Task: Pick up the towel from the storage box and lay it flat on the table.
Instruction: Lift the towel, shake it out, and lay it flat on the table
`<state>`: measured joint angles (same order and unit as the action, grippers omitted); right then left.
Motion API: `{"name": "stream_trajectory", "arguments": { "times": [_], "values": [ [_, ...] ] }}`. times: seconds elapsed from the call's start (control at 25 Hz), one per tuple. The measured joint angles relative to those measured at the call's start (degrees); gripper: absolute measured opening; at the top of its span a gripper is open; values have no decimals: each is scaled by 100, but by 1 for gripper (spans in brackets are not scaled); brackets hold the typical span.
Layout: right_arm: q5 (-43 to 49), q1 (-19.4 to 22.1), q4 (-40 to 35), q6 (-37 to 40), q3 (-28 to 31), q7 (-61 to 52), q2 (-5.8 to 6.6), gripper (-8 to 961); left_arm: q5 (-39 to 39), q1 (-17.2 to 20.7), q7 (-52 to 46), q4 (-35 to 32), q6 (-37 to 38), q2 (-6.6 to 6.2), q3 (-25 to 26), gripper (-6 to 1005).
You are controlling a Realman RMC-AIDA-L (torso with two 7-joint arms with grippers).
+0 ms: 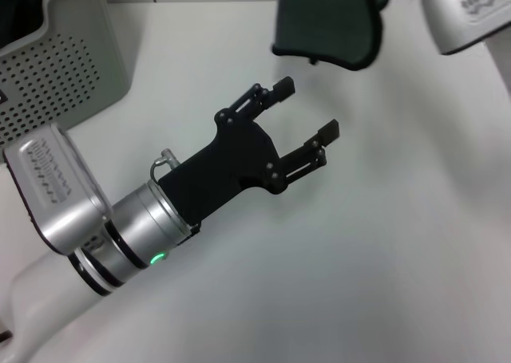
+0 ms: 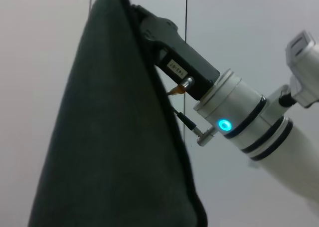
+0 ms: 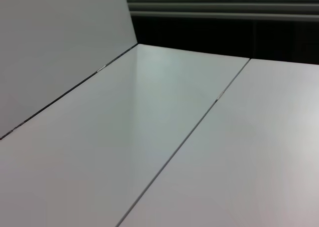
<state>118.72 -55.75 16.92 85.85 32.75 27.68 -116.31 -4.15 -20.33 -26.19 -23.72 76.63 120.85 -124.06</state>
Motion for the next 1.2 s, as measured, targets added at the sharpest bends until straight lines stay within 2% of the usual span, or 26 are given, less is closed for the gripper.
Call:
{"name": "stream_trajectory", "arguments": {
  "times": [0.16,0.4,0.6,0.92,1.08,1.2],
  "values": [
    [12,-26,433,-444,93,438,-1,14,671,92,882,-181,-256,0,-377,801],
    [9,-133,775,-1016,357,654,1,14,2071,-21,2274,-382,-612,0,-1131,800],
    [-30,-228,821,-1155,396,659,3,14,2886,-118,2877,-491,-773,0,-1444,801],
    [-36,-264,971,-1429,582,653,4,14,3703,-306,3624,-580,-796,0,-1916,800],
    [-44,-306,1032,-1600,726,653,4,14,3781,-435,4024,-636,-840,0,-2193,800],
    [-43,-348,1082,-1796,857,619,4,15,3782,-480,4164,-647,-894,0,-2214,801]
  ]
}}
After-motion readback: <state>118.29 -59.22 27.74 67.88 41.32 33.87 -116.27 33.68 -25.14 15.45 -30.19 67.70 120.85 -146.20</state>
